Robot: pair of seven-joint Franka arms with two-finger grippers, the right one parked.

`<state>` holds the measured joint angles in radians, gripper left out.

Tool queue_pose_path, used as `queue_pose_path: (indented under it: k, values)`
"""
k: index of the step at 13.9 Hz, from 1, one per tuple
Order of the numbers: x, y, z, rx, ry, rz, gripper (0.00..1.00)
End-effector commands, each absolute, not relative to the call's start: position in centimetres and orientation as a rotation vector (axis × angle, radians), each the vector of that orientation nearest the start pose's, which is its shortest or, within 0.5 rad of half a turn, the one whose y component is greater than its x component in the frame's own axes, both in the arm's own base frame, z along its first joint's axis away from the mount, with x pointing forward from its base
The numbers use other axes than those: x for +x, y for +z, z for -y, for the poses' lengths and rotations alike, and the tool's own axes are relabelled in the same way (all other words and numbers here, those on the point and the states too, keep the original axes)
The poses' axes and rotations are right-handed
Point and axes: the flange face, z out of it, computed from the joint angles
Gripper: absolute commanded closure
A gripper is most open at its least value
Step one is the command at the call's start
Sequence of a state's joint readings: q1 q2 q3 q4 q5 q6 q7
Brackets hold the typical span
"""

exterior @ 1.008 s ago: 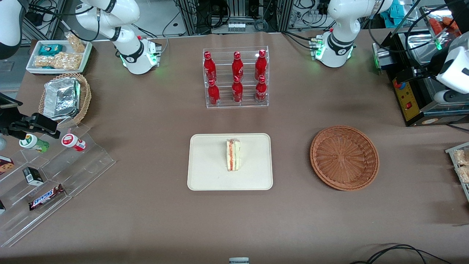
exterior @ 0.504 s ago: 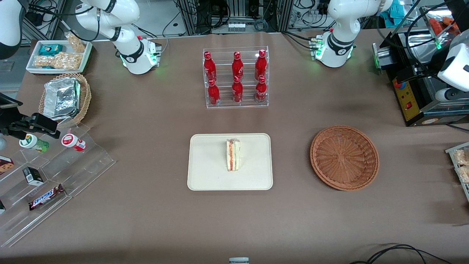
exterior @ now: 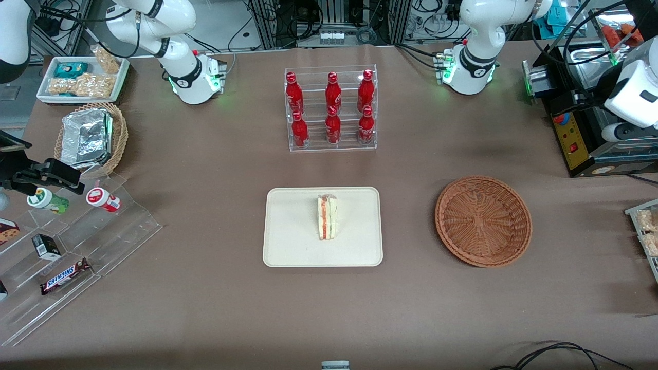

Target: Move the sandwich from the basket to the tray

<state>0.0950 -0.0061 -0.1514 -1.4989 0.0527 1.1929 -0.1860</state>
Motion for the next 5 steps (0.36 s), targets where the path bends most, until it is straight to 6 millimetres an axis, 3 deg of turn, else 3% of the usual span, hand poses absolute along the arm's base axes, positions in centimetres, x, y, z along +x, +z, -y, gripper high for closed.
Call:
queue_pose_path:
  k: [1, 5]
  values:
    - [50.88, 64.11, 1.46, -3.056, 0.428, 0.232, 0.0]
    - [50.68, 64.67, 1.29, -3.074, 0.416, 0.237, 0.0]
